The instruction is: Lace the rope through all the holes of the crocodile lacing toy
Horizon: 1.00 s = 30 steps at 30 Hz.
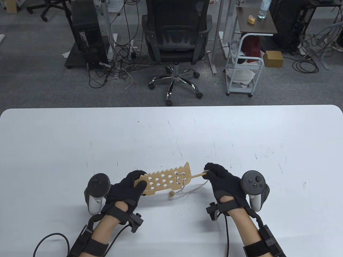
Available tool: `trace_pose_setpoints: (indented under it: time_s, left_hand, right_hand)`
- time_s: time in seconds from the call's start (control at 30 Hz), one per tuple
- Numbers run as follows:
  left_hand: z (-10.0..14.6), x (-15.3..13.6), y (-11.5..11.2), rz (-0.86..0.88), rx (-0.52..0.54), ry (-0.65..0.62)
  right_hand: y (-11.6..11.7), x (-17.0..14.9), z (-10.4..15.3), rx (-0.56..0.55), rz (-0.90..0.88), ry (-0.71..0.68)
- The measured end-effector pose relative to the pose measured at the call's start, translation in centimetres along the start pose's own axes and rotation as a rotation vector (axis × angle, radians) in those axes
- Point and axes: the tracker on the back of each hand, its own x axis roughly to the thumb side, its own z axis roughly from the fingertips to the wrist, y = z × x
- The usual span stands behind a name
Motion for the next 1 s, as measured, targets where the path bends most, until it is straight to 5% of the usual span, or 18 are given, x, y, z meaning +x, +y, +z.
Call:
trace_pose_setpoints:
  time_s: [0.43, 1.0]
  left_hand:
    - [0.0, 0.3, -0.9, -0.006, -0.056, -0.024]
    - [0.0, 0.5, -1.4, -0.003, -0.094, -0.043]
  right_hand:
    - [2.4, 0.4, 0.9, 0.055, -0.016, -0.018]
    - [3.5, -0.8, 0.9, 0.172, -0.298, 0.137]
